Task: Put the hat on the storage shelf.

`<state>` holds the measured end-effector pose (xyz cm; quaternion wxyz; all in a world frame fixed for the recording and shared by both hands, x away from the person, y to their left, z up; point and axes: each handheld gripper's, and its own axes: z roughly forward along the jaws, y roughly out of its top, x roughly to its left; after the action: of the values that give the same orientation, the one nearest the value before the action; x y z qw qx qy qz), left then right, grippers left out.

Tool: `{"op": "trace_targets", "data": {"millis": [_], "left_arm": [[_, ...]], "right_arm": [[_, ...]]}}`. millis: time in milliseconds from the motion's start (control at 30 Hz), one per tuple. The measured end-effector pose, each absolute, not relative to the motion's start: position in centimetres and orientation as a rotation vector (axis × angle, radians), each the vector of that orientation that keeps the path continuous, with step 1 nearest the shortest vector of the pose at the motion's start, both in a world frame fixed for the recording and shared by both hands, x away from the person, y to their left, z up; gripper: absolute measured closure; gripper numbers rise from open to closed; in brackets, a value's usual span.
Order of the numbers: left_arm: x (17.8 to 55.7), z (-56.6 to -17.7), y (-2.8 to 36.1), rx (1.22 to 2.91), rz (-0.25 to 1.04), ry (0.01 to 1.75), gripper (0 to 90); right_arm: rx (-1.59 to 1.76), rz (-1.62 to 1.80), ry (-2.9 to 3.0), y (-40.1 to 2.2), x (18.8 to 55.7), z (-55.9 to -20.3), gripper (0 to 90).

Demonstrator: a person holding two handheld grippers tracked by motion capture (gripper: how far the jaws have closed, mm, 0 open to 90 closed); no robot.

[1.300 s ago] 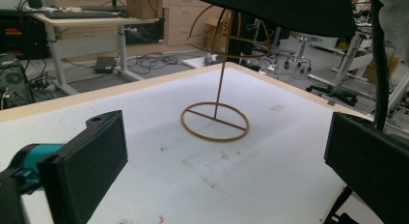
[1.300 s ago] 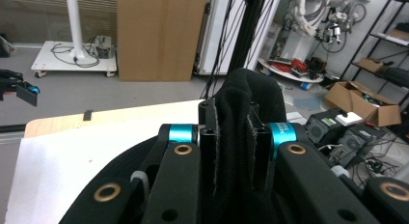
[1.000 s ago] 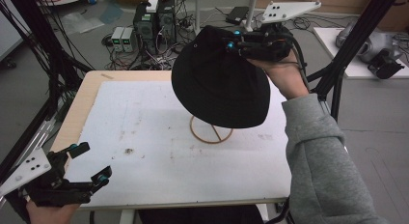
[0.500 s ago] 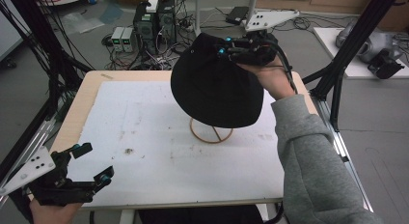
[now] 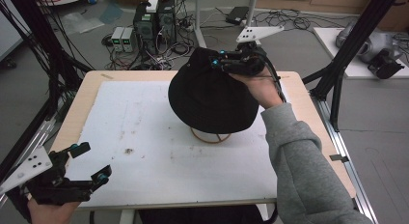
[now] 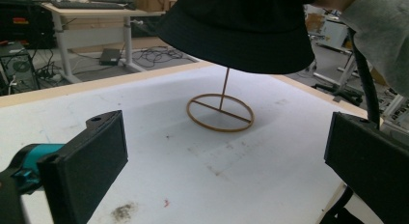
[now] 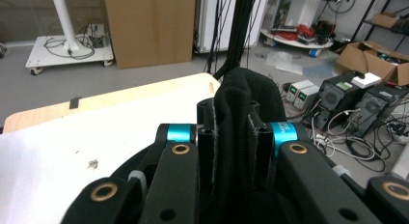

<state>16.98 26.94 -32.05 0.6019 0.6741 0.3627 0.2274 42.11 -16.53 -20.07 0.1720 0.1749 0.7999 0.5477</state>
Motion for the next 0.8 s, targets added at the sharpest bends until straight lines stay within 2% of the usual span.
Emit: {"op": "trace_targets", "data": {"millis": [433, 467, 533, 567, 667, 800], "left_arm": [[17.05, -32.03, 26.80, 1.566, 0.530, 0.843, 1.7], [17.10, -32.06, 26.71, 1.566, 0.530, 0.844, 1.7], [17.12, -32.03, 26.65, 1.576, 0.531, 0.843, 1.7], [17.10, -32.02, 26.64, 1.575, 0.531, 0.843, 1.7], [17.06, -31.97, 26.74, 1.571, 0.534, 0.839, 1.7], [17.02, -31.98, 26.79, 1.564, 0.541, 0.840, 1.7]], "right_arm": [[0.510, 1.523, 2.286, -16.29, 41.83, -20.07, 76.9], [0.531, 1.524, 2.285, -16.32, 41.85, -20.07, 73.0], [0.542, 1.526, 2.289, -16.33, 41.80, -20.06, 71.4], [0.537, 1.509, 2.286, -16.30, 41.76, -20.06, 65.8], [0.559, 1.504, 2.279, -16.44, 41.80, -20.05, 58.5], [0.602, 1.529, 2.250, -16.61, 41.87, -19.93, 41.4]]}}
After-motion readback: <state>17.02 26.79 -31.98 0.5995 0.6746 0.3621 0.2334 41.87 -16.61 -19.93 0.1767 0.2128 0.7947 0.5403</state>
